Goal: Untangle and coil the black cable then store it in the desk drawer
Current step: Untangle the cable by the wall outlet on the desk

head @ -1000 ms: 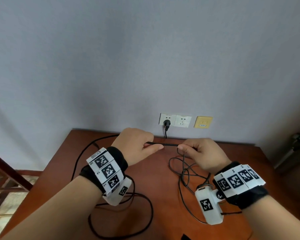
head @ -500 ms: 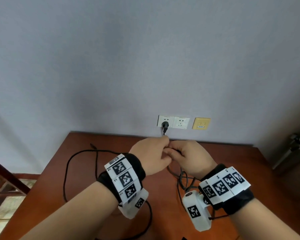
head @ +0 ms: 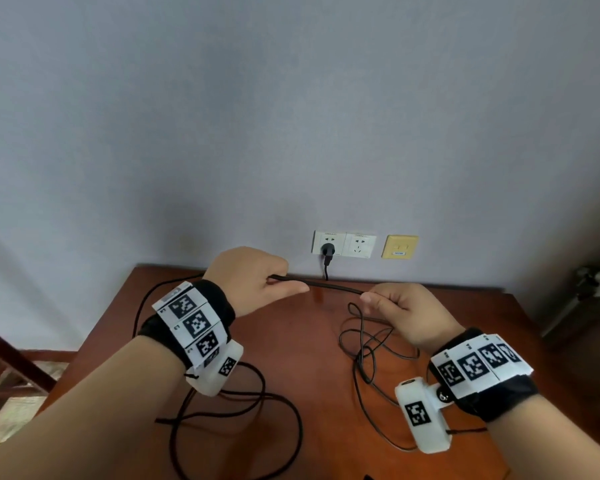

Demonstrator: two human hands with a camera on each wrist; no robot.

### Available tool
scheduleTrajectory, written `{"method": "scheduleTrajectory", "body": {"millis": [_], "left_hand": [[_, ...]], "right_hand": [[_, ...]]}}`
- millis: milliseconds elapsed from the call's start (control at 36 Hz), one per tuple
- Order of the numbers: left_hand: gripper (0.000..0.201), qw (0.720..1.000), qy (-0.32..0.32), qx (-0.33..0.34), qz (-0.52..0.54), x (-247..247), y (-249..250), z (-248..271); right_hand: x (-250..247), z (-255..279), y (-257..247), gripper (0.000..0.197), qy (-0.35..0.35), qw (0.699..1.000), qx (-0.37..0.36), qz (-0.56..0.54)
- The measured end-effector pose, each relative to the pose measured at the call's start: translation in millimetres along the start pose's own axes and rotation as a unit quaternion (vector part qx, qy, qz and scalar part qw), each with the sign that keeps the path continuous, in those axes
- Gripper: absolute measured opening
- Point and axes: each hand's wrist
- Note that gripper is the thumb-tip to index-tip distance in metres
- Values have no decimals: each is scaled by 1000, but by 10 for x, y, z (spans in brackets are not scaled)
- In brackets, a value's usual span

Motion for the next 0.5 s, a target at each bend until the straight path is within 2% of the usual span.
{"method": "scheduleTrajectory", "body": {"millis": [194,250,306,389,500], "left_hand": [[59,999,-4,-35,-15,15,-73,43],[49,998,8,-56,2,53,-35,17],[39,997,14,-65,25,87,28,-22],[36,996,5,-72,50,140,159,-94],[27,997,2,-48,53,194,332,-187]], "right_hand": [[-8,-22,-10,40,13,1000,-9,-3],[13,-51,-24,38,34,999,-9,0],[48,-65,-44,39,26,999,-16,13],[109,-75,-94,37,26,999,-23,25],[165,-89,-179,35,13,999,-44,11]]}}
Point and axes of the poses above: each hand's wrist, its own z-axis away from the middle knuckle, its own x-axis out of the palm, y = z × x, and after that the axes turned 14 degrees about x, right-handed
